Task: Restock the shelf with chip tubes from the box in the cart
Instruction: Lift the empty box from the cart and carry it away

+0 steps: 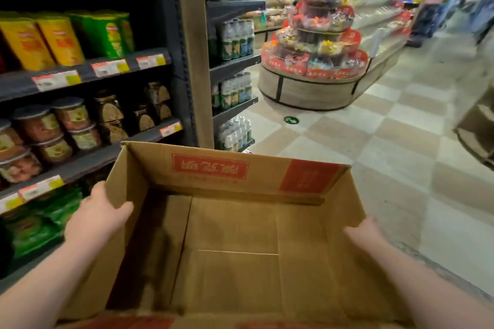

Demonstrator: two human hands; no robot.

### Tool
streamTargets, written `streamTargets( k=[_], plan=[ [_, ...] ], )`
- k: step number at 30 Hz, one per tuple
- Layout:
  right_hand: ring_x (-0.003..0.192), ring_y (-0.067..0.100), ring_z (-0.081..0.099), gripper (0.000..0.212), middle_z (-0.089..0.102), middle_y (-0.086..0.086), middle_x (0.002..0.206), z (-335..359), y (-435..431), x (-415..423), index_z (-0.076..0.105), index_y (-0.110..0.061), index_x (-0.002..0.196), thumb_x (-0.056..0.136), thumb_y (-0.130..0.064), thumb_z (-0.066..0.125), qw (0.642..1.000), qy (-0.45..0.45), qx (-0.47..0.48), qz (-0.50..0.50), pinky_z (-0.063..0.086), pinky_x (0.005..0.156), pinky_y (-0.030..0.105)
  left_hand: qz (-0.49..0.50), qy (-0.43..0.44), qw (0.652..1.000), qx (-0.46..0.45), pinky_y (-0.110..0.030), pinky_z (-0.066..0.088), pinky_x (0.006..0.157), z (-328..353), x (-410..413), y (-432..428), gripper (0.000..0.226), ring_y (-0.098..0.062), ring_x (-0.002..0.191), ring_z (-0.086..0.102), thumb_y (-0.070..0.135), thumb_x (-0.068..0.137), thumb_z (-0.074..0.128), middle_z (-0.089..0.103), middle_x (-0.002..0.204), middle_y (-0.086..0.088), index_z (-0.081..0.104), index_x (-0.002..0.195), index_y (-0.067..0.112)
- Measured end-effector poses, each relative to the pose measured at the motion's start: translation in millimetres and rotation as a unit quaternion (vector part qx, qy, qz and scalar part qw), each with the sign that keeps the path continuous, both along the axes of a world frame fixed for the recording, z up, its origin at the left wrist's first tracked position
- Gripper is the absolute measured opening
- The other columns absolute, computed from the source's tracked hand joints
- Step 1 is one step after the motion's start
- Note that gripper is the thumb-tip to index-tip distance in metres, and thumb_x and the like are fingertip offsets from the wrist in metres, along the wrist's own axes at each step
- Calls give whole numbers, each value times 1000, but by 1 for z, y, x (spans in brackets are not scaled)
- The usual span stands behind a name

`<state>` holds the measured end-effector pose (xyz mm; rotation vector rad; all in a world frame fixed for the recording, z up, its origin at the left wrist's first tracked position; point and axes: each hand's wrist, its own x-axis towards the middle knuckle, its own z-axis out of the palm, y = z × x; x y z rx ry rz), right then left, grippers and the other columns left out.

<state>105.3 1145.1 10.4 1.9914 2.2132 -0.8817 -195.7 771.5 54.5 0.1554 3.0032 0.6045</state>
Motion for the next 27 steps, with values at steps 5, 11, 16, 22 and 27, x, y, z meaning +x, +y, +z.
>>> streamTargets(
  k=[5, 11, 16, 22, 27],
  plan=[
    [114, 34, 57, 65, 51, 18, 130, -3, 38, 13, 28, -4, 140, 90, -33, 59, 997, -24, 0, -74, 50, 94, 46, -77, -14, 997, 9, -50, 52, 83, -15, -43, 83, 74, -41, 109, 56, 48, 84, 60, 51, 131, -19, 24, 143, 20],
    [109, 34, 58, 52, 55, 16, 123, -2, 73, 12, 38, -7, 130, 88, -28, 61, 987, -9, 1, -163, 49, 93, 46, -182, -28, 983, 29, -48, 54, 79, -22, -95, 182, 72, -40, 103, 58, 47, 84, 61, 55, 124, -18, 25, 141, 21],
    [112, 37, 55, 55, 54, 18, 125, 0, 92, 13, 35, -6, 132, 87, -24, 61, 977, 1, 3, -214, 48, 92, 44, -230, -39, 972, 28, -47, 46, 86, -26, -120, 255, 67, -44, 111, 53, 41, 84, 64, 53, 125, -22, 32, 137, 17],
    [112, 39, 56, 62, 54, 19, 128, -6, 126, 27, 32, -4, 137, 87, -27, 62, 965, -8, -2, -264, 48, 91, 43, -289, -53, 955, 26, -49, 46, 85, -34, -126, 338, 67, -44, 110, 53, 41, 84, 63, 52, 127, -22, 32, 138, 15],
    [117, 40, 53, 76, 47, 19, 138, -21, 175, 33, 18, -11, 148, 88, -29, 61, 955, -19, -21, -295, 49, 93, 49, -304, -48, 952, -1, -48, 45, 87, -44, -124, 410, 75, -42, 116, 51, 41, 84, 63, 50, 133, -21, 27, 144, 14]
  ],
)
